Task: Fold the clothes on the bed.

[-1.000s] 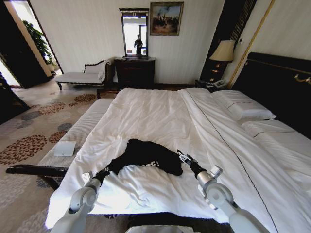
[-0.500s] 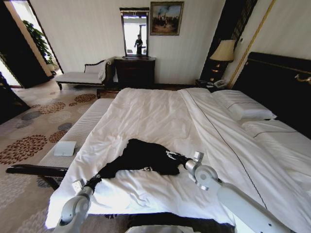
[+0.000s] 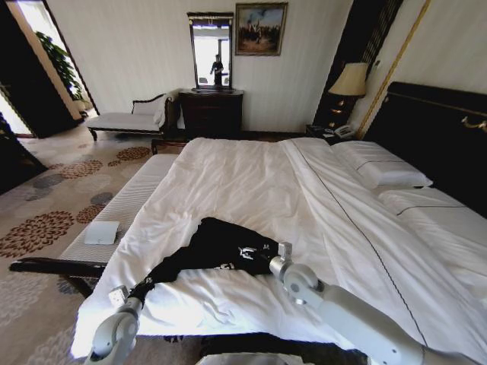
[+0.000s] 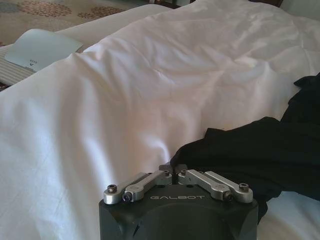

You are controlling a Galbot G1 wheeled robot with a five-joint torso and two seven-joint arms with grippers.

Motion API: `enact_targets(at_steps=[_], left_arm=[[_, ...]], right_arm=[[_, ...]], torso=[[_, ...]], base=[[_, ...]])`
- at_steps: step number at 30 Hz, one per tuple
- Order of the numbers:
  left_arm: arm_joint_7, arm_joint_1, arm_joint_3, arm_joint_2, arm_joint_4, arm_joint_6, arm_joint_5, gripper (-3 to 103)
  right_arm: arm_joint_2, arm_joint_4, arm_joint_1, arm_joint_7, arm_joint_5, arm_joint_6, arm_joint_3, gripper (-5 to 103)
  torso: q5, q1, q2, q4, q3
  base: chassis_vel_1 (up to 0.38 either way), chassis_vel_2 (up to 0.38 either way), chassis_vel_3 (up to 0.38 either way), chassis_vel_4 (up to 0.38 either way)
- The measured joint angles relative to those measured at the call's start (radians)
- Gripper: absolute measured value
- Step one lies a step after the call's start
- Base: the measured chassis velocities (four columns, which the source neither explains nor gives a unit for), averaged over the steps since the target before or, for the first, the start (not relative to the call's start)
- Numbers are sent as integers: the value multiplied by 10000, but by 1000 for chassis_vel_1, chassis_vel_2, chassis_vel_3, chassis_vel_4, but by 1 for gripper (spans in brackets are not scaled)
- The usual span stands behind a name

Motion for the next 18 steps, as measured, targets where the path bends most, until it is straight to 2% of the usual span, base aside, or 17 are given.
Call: enact_targets(at_steps=[1, 2, 4, 5, 8, 11, 12, 13, 16, 17, 18], left_arm=[[-17, -18, 21, -25, 7, 13, 19, 0], [-17, -18, 21, -25, 7, 13, 19, 0], [-35, -49, 72, -71, 8, 30, 69, 0], [-49, -62, 100, -105, 6, 35, 104, 0], [-57, -71, 128, -157, -1, 38, 158, 0], [-58, -64, 137, -228, -23, 38, 218, 0], [-58, -58, 131, -242, -23, 35, 235, 0], [-58, -58, 131, -242, -23, 35, 235, 0], [-56, -50, 95, -250, -17, 17, 253, 0], [-54, -48, 81, -251, -9, 11, 254, 0], [-54, -48, 81, -251, -9, 11, 254, 0]], right_arm=[[55, -142, 52, -14, -622, 27, -172, 100], [55, -142, 52, -14, -622, 27, -172, 100], [179, -524, 207, -143, -1614, 127, -488, 100], [270, -763, 339, -206, -1805, 175, -661, 100], [420, -1099, 540, -232, -1555, 194, -845, 100], [652, -1577, 849, -253, -789, 194, -947, 100], [691, -1635, 924, -257, -455, 175, -959, 103], [691, -1635, 924, -257, -455, 175, -959, 103], [736, -1513, 1001, -132, 313, -43, -1005, 100], [755, -1446, 1019, -58, 470, -126, -1042, 93], [755, -1446, 1019, -58, 470, -126, -1042, 93]], torso=[[1, 0, 0, 0, 0], [1, 0, 0, 0, 0], [0, 0, 0, 0, 0], [0, 0, 0, 0, 0], [0, 1, 0, 1, 0], [0, 0, 0, 1, 0], [0, 1, 0, 1, 0], [0, 1, 0, 1, 0], [-1, 0, 0, -1, 0], [0, 0, 0, -1, 0], [0, 0, 0, -1, 0]], base=[[0, 0, 0, 0], [0, 0, 0, 0], [0, 0, 0, 0], [0, 0, 0, 0], [0, 0, 0, 0], [0, 0, 0, 0], [0, 0, 0, 0], [0, 0, 0, 0], [0, 0, 0, 0], [0, 0, 0, 0], [0, 0, 0, 0]])
